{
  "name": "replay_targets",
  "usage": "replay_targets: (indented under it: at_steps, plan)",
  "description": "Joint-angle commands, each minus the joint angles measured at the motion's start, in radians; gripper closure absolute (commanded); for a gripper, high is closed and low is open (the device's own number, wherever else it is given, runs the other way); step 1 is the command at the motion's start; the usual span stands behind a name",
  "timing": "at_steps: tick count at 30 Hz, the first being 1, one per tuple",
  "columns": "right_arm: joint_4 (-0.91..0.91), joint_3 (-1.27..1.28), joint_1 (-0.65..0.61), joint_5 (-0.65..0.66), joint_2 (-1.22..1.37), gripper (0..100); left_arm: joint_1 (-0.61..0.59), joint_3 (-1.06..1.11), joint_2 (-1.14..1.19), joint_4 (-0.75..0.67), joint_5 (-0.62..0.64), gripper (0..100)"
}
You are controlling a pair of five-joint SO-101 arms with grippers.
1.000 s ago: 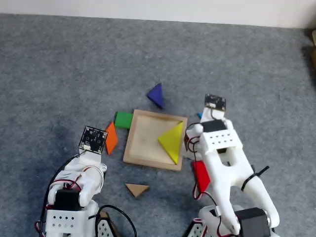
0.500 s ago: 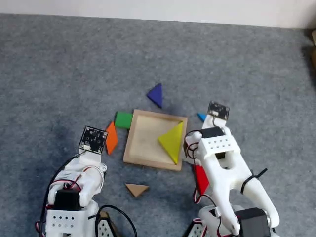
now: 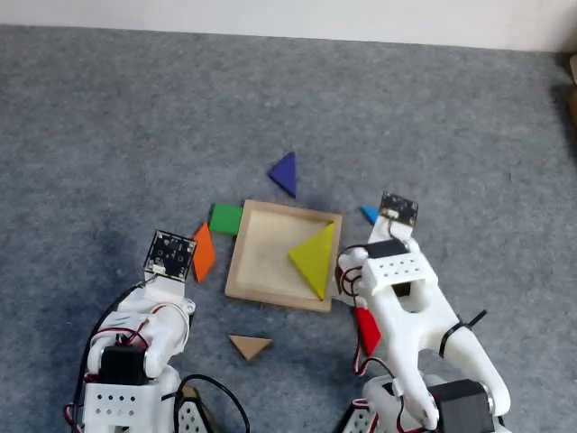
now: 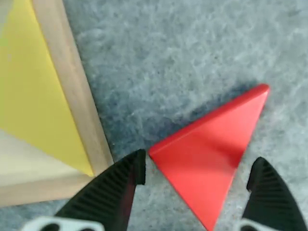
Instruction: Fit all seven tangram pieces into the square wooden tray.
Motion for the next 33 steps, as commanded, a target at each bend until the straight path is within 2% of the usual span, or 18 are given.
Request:
replay_targets:
  at_steps: [1,17,22,30,33]
  plan:
    - [-0.027,0.005,0.005,-0.009,-0.038,67.3,-0.013,0.021,-0.053,0.006,-0.008,99]
    - [-0.028,0.008,0.07,-0.009,-0.038,67.6,-0.013,0.021,-0.053,0.006,-0.008,99]
    - [-0.053,0.048,0.07,-0.009,-0.038,76.5,-0.013,0.021,-0.053,0.006,-0.008,99]
    - [-0.104,0.084,0.07,0.0,-0.042,77.1,-0.013,0.021,-0.053,0.006,-0.008,99]
    - [-0.028,0.077,0.07,0.002,-0.051,77.1,-0.013,0.021,-0.053,0.006,-0.008,99]
